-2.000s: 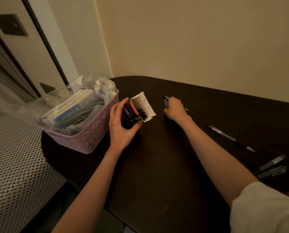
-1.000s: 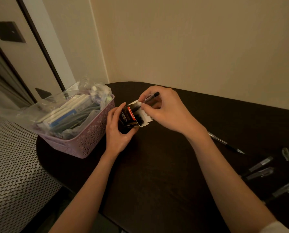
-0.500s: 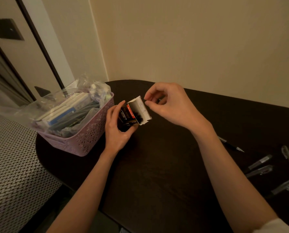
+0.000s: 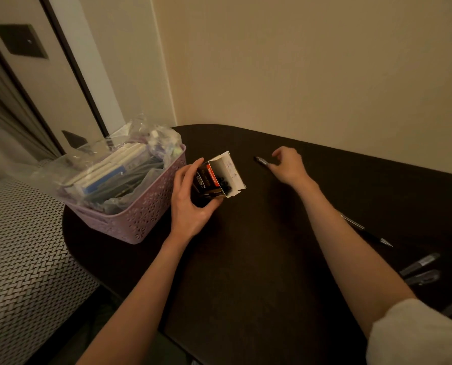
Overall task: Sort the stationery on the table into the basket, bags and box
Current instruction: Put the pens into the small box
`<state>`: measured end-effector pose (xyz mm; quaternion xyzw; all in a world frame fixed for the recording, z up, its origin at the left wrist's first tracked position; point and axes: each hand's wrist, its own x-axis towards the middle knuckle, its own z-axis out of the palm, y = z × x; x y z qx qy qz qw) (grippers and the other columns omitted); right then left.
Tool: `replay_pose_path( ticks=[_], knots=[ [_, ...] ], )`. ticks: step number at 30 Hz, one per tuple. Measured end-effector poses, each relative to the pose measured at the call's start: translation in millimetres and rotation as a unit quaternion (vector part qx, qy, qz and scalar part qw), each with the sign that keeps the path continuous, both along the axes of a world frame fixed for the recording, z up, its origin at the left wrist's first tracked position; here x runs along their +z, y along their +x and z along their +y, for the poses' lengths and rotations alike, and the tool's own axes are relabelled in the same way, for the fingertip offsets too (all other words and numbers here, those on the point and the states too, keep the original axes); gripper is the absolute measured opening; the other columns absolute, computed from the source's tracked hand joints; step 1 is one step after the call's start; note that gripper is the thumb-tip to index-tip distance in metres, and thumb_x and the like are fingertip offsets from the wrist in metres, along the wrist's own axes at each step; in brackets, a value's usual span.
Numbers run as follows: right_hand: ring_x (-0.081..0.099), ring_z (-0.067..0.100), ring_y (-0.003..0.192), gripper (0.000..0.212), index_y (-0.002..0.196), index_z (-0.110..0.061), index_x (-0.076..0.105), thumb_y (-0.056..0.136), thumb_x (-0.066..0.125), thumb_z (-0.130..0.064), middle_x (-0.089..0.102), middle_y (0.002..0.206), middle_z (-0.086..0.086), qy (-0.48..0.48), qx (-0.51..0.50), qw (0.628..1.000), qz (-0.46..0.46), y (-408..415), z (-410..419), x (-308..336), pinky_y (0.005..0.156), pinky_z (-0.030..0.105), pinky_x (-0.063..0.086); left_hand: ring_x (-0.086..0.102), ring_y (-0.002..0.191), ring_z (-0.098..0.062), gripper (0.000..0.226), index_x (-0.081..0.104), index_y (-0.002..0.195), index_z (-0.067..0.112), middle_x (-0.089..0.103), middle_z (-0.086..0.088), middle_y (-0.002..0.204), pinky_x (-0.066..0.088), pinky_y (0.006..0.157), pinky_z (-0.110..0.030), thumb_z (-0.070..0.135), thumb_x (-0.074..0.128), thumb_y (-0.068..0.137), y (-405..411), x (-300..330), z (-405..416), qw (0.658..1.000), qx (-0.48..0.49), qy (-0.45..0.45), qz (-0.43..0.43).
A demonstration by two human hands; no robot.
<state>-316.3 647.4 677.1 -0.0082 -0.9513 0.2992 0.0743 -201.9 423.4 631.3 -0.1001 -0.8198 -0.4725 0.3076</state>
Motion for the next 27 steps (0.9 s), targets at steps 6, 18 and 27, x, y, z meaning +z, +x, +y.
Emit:
replay_pose_path(
  ticks=[6,18,27],
  knots=[
    [0.049,0.032,0.116,0.037,0.125,-0.008,0.052,0.091,0.061,-0.018,0.051,0.127,0.016,0.138,-0.009,0.990,-0.038,-15.0,-18.4,-14.7,0.097,0.042,0.045,0.040,0.128,-0.008,0.080,0.042,0.141,0.028,0.040,0.002,0.138,0.039,0.106,-0.026,0.041,0.072,0.068,-0.4,0.5,0.1,1.000,-0.002,0.006,0.000],
    [0.050,0.007,0.085,0.018,0.114,-0.009,0.055,0.097,0.048,-0.011,0.048,0.110,0.003,-0.085,0.058,0.989,0.111,79.6,-8.5,44.7,0.069,0.015,0.041,0.043,0.128,-0.011,0.073,0.045,0.135,0.030,0.044,0.000,0.135,0.043,0.106,-0.043,0.037,0.075,0.069,5.4,1.5,0.6,1.000,-0.006,0.008,0.011],
    [0.066,0.015,0.074,0.010,0.099,-0.008,0.051,0.093,0.053,-0.001,0.059,0.088,0.008,-0.354,0.252,0.882,0.184,221.3,12.9,112.2,0.063,0.025,0.055,0.043,0.129,-0.013,0.075,0.044,0.137,0.027,0.044,0.001,0.137,0.044,0.104,-0.050,0.039,0.075,0.069,36.7,4.6,17.6,0.997,-0.072,0.006,-0.027]
  ],
)
